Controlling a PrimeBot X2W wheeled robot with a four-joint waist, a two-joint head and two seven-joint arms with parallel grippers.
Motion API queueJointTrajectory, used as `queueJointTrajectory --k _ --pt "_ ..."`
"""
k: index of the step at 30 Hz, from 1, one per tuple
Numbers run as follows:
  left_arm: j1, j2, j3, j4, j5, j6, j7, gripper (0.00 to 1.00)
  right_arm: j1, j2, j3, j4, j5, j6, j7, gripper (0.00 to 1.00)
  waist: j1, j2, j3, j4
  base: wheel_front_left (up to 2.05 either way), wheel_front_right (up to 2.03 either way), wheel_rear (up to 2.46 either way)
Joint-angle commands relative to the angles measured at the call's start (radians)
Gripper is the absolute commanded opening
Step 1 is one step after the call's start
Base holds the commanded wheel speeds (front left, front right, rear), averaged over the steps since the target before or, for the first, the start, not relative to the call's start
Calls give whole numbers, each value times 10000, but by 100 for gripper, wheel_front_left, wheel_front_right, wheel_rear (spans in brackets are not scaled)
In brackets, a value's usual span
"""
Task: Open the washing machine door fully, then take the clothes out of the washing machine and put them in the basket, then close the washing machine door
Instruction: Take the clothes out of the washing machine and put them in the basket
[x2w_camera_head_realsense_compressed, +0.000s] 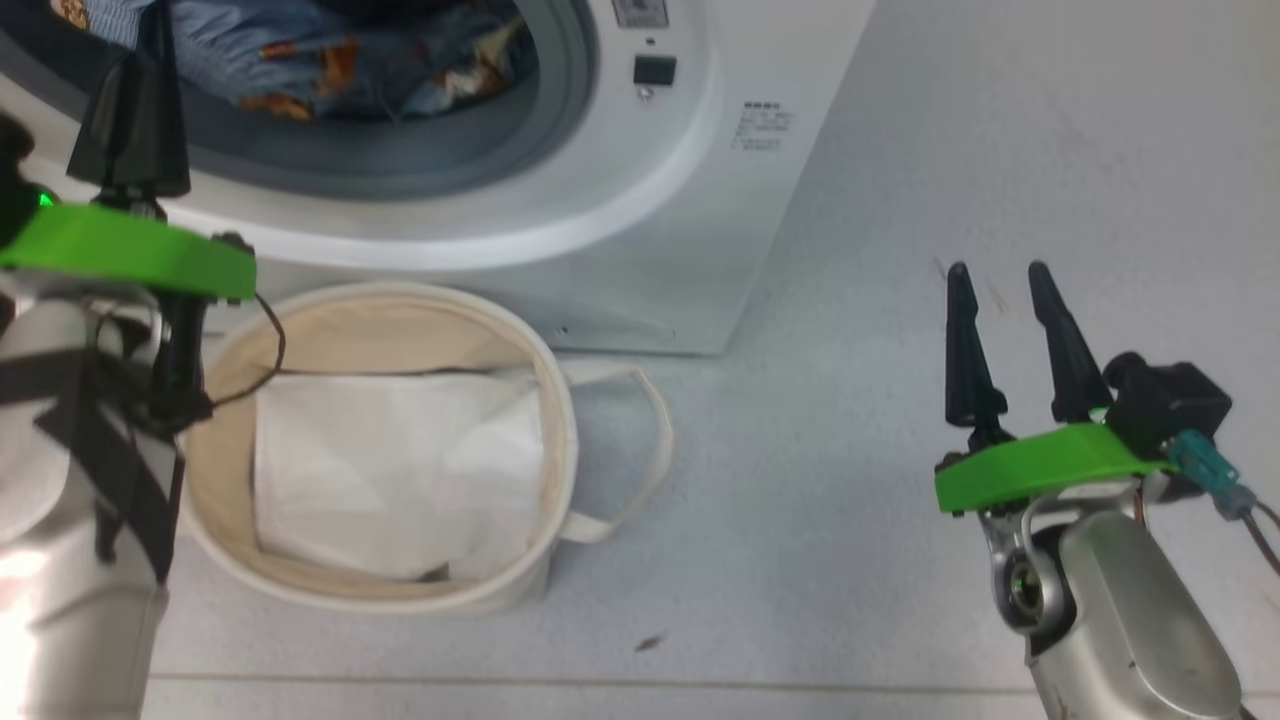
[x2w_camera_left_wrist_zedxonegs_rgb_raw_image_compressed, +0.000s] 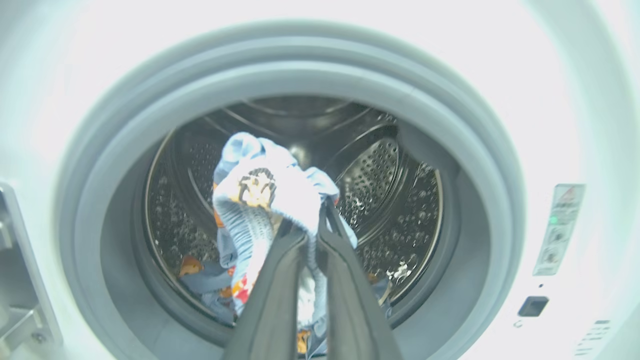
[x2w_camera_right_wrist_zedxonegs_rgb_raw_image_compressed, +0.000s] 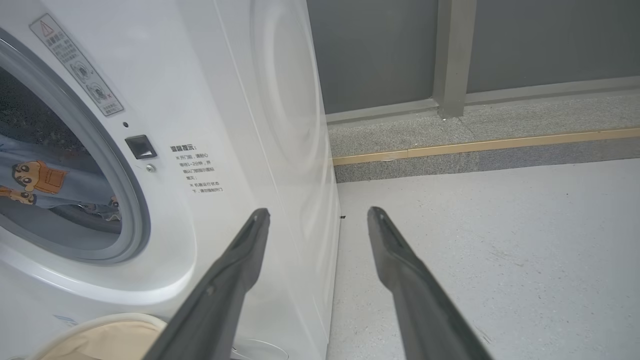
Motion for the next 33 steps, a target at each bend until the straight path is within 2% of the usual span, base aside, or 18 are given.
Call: queueJointTrajectory --k 1,5,17,25,33 --pt "218 385 571 -1105 120 -59 -57 0 200 -96 226 -212 123 8 -49 100 1 -1 -487 200 0 0 0" --pt "1700 266 1090 -3071 300 -61 -58 0 438 -125 266 -85 202 8 -49 100 1 -1 -995 347 0 0 0" --pt "3667 111 1073 -5543 25 -62 -58 0 652 -216 432 62 321 8 -49 100 1 -1 -1580 522 0 0 0" --pt "4296 -1 1083 -5862 -42 -62 -58 0 671 -309 444 48 345 8 -49 100 1 -1 -1639 541 0 0 0" --pt "4753 -101 648 -4747 -58 -63 -58 0 569 -386 437 -33 304 8 -49 100 1 -1 -1435 479 0 0 0"
